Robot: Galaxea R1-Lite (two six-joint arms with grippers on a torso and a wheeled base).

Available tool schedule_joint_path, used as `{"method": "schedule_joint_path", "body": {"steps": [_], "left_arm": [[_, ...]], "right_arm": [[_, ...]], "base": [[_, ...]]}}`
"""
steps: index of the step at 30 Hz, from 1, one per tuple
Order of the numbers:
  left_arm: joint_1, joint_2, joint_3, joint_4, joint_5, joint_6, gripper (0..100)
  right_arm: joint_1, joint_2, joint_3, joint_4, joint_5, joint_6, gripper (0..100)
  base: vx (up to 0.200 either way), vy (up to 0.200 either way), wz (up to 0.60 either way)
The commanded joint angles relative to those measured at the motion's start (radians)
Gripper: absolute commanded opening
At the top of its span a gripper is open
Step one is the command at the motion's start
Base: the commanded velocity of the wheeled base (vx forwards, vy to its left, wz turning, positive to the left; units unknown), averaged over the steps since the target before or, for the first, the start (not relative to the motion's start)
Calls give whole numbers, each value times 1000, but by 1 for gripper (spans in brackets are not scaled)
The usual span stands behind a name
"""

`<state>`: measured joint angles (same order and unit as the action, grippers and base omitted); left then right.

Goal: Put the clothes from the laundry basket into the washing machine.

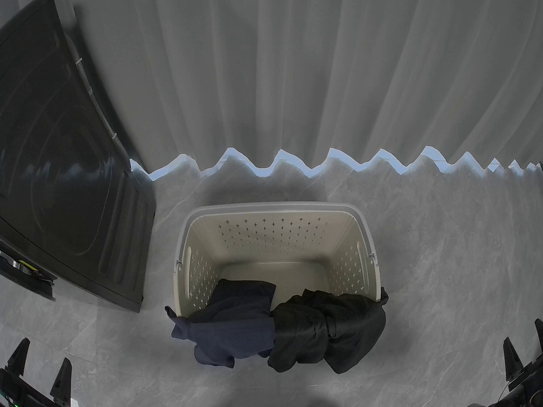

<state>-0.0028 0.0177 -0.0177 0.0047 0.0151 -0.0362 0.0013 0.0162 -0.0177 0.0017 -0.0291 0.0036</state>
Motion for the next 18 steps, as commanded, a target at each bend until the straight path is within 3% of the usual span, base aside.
{"method": "schedule_joint_path", "body": {"steps": [1,4,10,13,18], "left_arm": [[0,-16,16,0,0,-1,100],[0,-16,16,0,0,-1,100],[0,-16,16,0,0,-1,100],[0,-16,16,0,0,-1,100],[0,-16,16,0,0,-1,100]], "right_arm": [[0,-16,16,0,0,-1,100],[0,-16,16,0,0,-1,100],[0,-16,16,0,0,-1,100],[0,-16,16,0,0,-1,100],[0,-16,16,0,0,-1,100]], "base": [[200,0,0],[200,0,0],[0,0,0],[200,0,0],[0,0,0]]}}
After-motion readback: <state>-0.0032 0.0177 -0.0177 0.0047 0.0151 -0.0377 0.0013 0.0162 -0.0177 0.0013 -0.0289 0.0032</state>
